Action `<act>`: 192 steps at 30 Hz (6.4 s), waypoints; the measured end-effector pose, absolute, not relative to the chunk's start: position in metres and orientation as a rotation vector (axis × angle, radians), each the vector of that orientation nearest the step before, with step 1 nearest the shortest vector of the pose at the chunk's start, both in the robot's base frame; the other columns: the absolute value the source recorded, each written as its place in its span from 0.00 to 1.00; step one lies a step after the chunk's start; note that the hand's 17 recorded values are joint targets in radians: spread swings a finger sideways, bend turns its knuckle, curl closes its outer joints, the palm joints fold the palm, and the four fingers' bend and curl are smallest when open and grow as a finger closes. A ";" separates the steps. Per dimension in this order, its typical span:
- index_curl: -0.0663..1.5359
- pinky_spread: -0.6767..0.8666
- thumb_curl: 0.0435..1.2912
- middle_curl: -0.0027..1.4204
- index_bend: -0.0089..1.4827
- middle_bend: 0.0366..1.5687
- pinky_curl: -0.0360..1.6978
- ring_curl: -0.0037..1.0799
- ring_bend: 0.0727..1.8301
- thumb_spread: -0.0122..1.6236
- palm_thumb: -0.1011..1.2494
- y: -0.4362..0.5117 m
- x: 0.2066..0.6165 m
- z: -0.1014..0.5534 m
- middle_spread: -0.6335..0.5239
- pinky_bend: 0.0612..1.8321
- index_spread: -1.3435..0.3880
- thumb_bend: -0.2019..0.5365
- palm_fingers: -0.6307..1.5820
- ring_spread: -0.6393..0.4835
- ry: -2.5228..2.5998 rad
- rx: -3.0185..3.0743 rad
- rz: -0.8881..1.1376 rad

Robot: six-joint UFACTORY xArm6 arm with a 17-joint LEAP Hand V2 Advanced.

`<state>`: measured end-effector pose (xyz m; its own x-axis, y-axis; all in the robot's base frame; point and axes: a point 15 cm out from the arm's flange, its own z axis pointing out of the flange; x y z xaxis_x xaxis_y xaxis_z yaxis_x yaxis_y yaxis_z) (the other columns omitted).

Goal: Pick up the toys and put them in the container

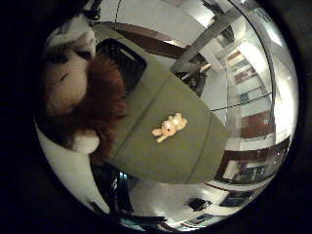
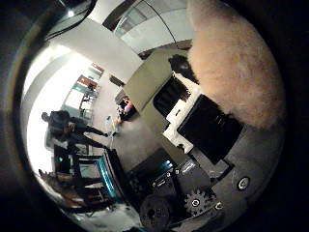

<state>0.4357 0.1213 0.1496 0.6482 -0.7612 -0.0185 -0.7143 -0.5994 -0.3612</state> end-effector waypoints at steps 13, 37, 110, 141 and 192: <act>0.68 0.31 0.38 0.66 0.69 0.79 0.48 0.94 0.64 0.72 0.85 0.215 0.441 0.167 0.39 0.77 0.61 0.26 0.78 0.30 1.041 -2.540 -0.169; 0.57 0.20 0.37 0.53 0.26 0.53 0.39 0.68 0.59 0.67 0.71 0.245 0.477 0.128 0.40 0.62 0.57 0.24 0.58 0.35 0.953 -2.579 -0.259; 0.23 0.65 0.22 0.22 0.12 0.10 0.03 0.22 0.16 0.69 0.46 -0.260 0.591 -0.039 0.53 0.35 0.52 0.24 0.33 0.61 1.236 -2.929 -0.293; 0.22 0.65 0.19 0.22 0.12 0.10 0.05 0.24 0.17 0.67 0.40 -0.239 0.602 -0.110 0.53 0.36 0.52 0.24 0.32 0.61 1.121 -3.012 -0.219; 0.55 0.33 0.36 0.52 0.80 0.85 0.37 0.70 0.72 0.73 0.77 -0.202 0.513 0.060 0.45 0.83 0.66 0.26 0.79 0.37 1.315 -2.843 0.072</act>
<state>0.5128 -0.2017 0.0597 0.6468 -0.7614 -0.0452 -0.7617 -0.6478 0.0116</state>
